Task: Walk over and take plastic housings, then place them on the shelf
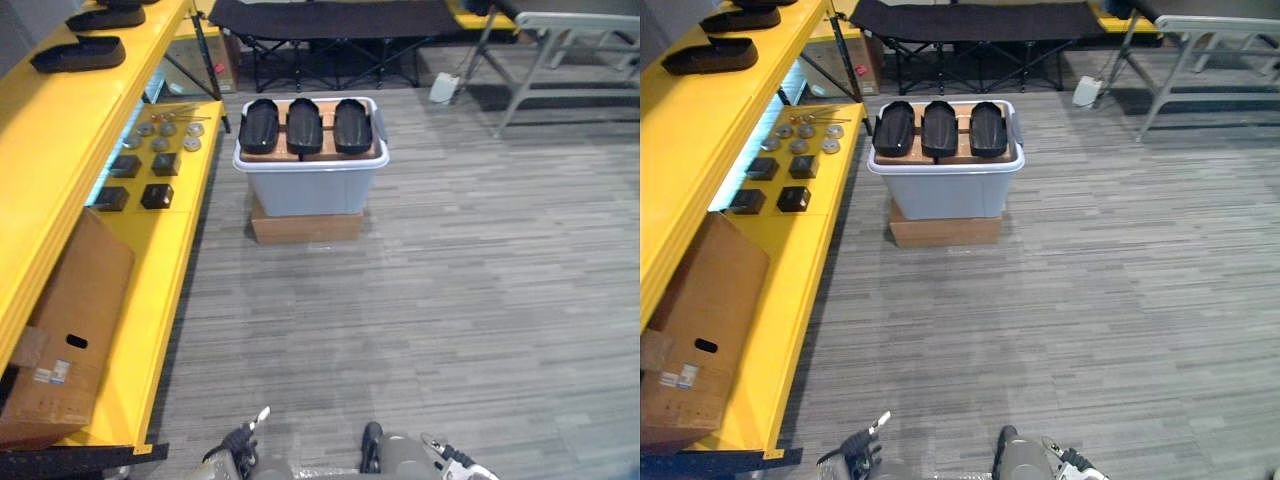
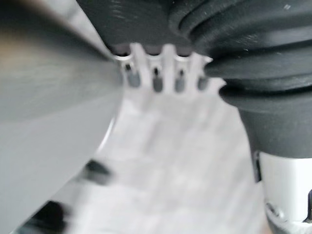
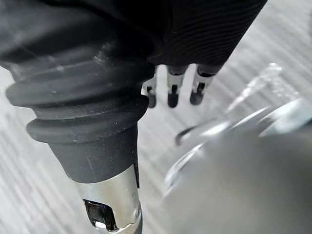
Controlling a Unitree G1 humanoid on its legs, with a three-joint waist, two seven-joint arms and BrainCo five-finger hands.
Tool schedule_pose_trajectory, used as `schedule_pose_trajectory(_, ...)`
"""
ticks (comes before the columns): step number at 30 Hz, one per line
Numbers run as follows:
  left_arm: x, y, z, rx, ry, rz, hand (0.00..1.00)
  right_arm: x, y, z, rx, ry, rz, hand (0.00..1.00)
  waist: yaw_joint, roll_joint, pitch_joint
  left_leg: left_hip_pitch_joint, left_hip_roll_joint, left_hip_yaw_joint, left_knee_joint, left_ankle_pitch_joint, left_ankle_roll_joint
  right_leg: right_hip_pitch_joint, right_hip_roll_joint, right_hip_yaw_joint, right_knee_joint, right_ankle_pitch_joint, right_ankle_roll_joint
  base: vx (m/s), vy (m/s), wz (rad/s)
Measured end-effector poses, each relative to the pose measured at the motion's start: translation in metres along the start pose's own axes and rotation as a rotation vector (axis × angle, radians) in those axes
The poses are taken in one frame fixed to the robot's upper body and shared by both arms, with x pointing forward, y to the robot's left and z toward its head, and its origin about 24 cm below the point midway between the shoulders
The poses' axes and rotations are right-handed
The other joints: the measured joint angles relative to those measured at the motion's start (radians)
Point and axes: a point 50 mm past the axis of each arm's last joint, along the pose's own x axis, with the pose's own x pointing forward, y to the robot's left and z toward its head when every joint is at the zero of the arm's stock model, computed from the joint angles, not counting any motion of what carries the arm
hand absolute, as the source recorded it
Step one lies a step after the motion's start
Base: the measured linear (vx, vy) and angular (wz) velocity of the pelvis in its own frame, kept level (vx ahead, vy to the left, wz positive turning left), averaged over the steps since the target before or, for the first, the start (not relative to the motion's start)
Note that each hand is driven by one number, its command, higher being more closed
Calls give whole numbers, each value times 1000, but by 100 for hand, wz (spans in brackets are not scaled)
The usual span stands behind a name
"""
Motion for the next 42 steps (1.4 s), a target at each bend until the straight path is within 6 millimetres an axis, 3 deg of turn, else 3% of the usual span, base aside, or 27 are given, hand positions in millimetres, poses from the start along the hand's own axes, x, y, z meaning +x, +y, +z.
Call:
schedule_pose_trajectory(2,-1,-4,3,-65,-27,-13,0,2,14,14,-24,-46,30,0,27,-2,2,-77,-51,22,-238,8,19,26,-18,41,-22,-3,1,458,68,-80)
schedule_pose_trajectory(4,-1,1,4,-100,-39,2,0,3,24,24,-42,-82,54,0,46,-8,9,-106,-60,6,-558,135,29,71,-36,59,-45,-46,47,425,144,-74)
schedule_pose_trajectory(5,-2,9,-3,-113,-22,29,0,3,26,23,-49,-87,60,0,53,2,19,-94,-44,16,-578,285,45,134,-29,68,-72,-72,56,384,163,-31)
schedule_pose_trajectory(6,-3,12,-9,-116,-7,37,0,3,27,19,-54,-76,62,0,53,-11,20,-83,-60,25,-567,292,91,157,-38,75,-77,-92,48,497,209,-6)
schedule_pose_trajectory(7,-5,23,-7,-124,-15,65,0,3,31,13,-71,-59,72,0,53,-37,17,-95,-84,38,-516,234,113,170,-67,76,-65,-119,17,501,198,22)
schedule_pose_trajectory(9,-5,27,-5,-122,-15,83,0,3,30,14,-71,-60,67,0,54,-43,25,-117,-97,30,-466,185,139,166,-74,75,-37,-70,54,499,205,39)
schedule_pose_trajectory(11,-6,38,-11,-129,15,122,0,2,24,7,-59,-30,46,0,57,-54,30,-25,-142,9,-548,166,158,85,-112,95,221,-35,119,513,238,38)
schedule_pose_trajectory(12,-6,41,-14,-121,24,133,0,2,23,5,-61,-25,44,0,60,-60,31,17,-156,2,-584,166,160,32,-136,108,355,-13,193,462,196,28)
schedule_pose_trajectory(13,-8,46,-16,-98,27,148,0,2,24,1,-58,-15,43,0,54,-64,34,92,-180,-19,-635,159,171,-76,-168,128,623,37,288,474,126,34)
schedule_pose_trajectory(14,-9,49,-19,-95,23,160,0,1,20,2,-64,-44,28,0,44,-65,36,166,-197,-38,-678,149,176,-162,-212,84,810,7,236,572,143,41)
schedule_pose_trajectory(15,-9,50,-21,-92,22,165,0,1,16,6,-73,-59,22,0,34,-62,35,200,-199,-42,-698,148,181,-198,-232,49,859,-17,195,590,98,39)
schedule_pose_trajectory(16,-10,52,-22,-90,17,169,0,1,11,14,-107,-80,15,0,27,-56,30,262,-197,-54,-729,138,181,-264,-252,-11,881,-68,129,504,16,45)
schedule_pose_trajectory(17,-9,49,-16,-89,-6,160,0,0,9,17,-127,-97,20,0,20,-49,33,311,-177,-76,-759,133,173,-297,-236,-71,789,-122,113,501,-24,53)
schedule_pose_trajectory(20,-6,34,5,-75,-74,98,0,0,16,17,-119,-109,33,0,16,-33,24,340,-116,-122,-754,105,126,-343,-141,-112,381,-111,107,484,-156,74)
schedule_pose_trajectory(21,-4,24,18,-63,-115,61,0,0,21,16,-107,-109,43,0,8,-40,20,362,-97,-155,-756,79,85,-358,-102,-70,161,-7,102,488,-251,99)
schedule_pose_trajectory(23,-5,24,22,-55,-132,48,0,0,21,4,-102,-77,44,0,6,-85,-1,391,-119,-161,-753,45,46,-362,-105,24,40,218,99,484,-285,71)
schedule_pose_trajectory(24,-3,13,12,-74,-99,23,0,0,15,7,-107,-72,26,0,10,-31,0,421,-71,-177,-743,24,49,-363,-71,36,111,235,61,549,-302,37)
schedule_pose_trajectory(27,-2,-5,-9,-111,-41,-14,0,1,9,12,-109,-73,-4,0,11,22,-14,405,-45,-176,-721,45,58,-342,-34,35,94,171,46,375,-176,-1)
schedule_pose_trajectory(30,-3,-1,-19,-132,7,-5,0,0,5,8,-94,-51,-17,0,-2,13,-8,385,-38,-178,-598,80,38,-298,-16,32,108,103,46,362,-179,3)
schedule_pose_trajectory(31,-4,3,-19,-142,-2,8,0,-1,1,3,-87,-39,-27,0,4,7,-7,334,-32,-174,-438,93,15,-253,-6,32,86,78,31,276,-142,-1)
schedule_pose_trajectory(32,-4,11,-18,-151,-8,34,0,-2,-4,-3,-85,-29,-47,0,11,1,-7,246,-19,-159,-230,157,-79,-202,4,37,45,73,23,216,-67,-9)
schedule_pose_trajectory(33,-5,17,-19,-156,-9,57,0,-2,-6,-5,-86,-23,-57,0,21,-12,-2,204,0,-137,-136,154,-92,-181,1,41,23,71,21,249,-37,-15)
schedule_pose_trajectory(34,-7,25,-23,-175,0,85,0,-3,-10,-11,-73,-15,-76,0,24,-10,-3,150,39,-86,-86,76,-51,-137,2,39,-13,72,21,181,25,-10)
schedule_pose_trajectory(36,-8,31,-25,-164,2,99,0,-5,-20,-15,-48,-15,-116,0,23,-12,-7,119,85,-7,-236,38,-5,-92,-11,30,-54,87,46,189,41,-4)
schedule_pose_trajectory(39,-8,31,-23,-139,-1,103,0,-7,-24,-9,-51,-81,-115,0,14,-11,-11,103,101,-36,-591,125,4,-73,-51,44,-77,87,106,174,175,-18)
schedule_pose_trajectory(40,-8,31,-25,-130,5,105,0,-7,-24,-5,-67,-111,-101,0,10,-5,-14,106,99,-49,-645,215,-56,-70,-61,54,-80,86,125,217,288,-14)
schedule_pose_trajectory(42,-9,40,-18,-79,-10,125,0,-7,-9,-9,-158,-130,-22,0,-3,-55,-39,126,20,-29,-707,226,-26,-80,-133,58,-96,95,164,230,287,-7)
